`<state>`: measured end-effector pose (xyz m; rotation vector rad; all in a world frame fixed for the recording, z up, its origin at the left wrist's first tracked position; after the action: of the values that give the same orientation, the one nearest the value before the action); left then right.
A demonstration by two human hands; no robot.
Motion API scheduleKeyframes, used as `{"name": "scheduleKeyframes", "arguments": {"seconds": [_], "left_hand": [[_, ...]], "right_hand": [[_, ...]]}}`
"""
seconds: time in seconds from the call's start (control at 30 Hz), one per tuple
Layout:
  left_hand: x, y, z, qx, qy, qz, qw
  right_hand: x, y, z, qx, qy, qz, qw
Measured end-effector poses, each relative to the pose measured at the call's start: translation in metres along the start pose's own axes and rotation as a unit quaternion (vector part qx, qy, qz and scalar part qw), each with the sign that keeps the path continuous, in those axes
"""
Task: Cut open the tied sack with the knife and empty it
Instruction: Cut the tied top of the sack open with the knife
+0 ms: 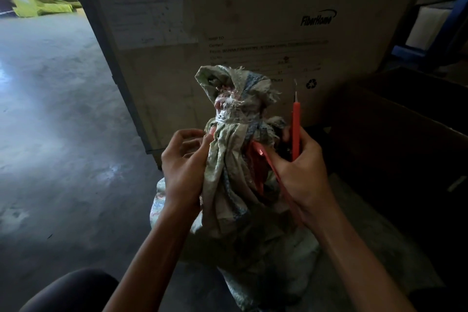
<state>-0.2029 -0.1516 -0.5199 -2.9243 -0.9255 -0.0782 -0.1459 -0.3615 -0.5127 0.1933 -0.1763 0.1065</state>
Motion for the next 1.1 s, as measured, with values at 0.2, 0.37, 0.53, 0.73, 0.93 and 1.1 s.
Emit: {"name": "scheduleKeyframes", "arguments": {"seconds": [0.2, 0.37, 0.53, 0.73, 0.93, 1.1], "left_hand": [[-0.003, 0.03, -0.003, -0.074, -0.047, 0.194, 0.977], [-0.013, 0.041, 0.001, -0.042, -0.028, 0.208, 0.977], [-0.011, 0.041, 0.005, -0.073, -0.041, 0.2, 0.976], [-0.003, 0.039, -0.004, -0.067, 0.001, 0.207, 0.976], [0.008, 0.029, -0.016, 0.019, 0.069, 0.215, 0.974], [0.007, 0.033, -0.015, 0.096, 0.112, 0.194, 0.97]], "right_hand": [[-0.003, 0.002, 0.019, -0.073, -0.053, 0.005, 0.996], [-0.001, 0.004, 0.026, -0.118, -0.066, 0.046, 0.99], [0.005, -0.003, 0.037, -0.123, -0.059, 0.078, 0.988], [-0.002, -0.024, 0.082, -0.342, -0.204, 0.083, 0.913], [-0.006, -0.035, 0.096, -0.414, -0.226, 0.084, 0.878], [-0.01, -0.03, 0.093, -0.435, -0.212, 0.082, 0.871]]}}
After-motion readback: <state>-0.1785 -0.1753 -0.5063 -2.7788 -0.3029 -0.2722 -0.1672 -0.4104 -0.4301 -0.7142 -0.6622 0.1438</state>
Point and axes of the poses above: each hand's wrist, its own x-axis towards the middle knuckle, its own y-axis out of the palm, z = x × y, the point moved 9 cm from there along x, towards the middle knuckle, and after that the axes turned 8 degrees about x, right-handed, at the moved point
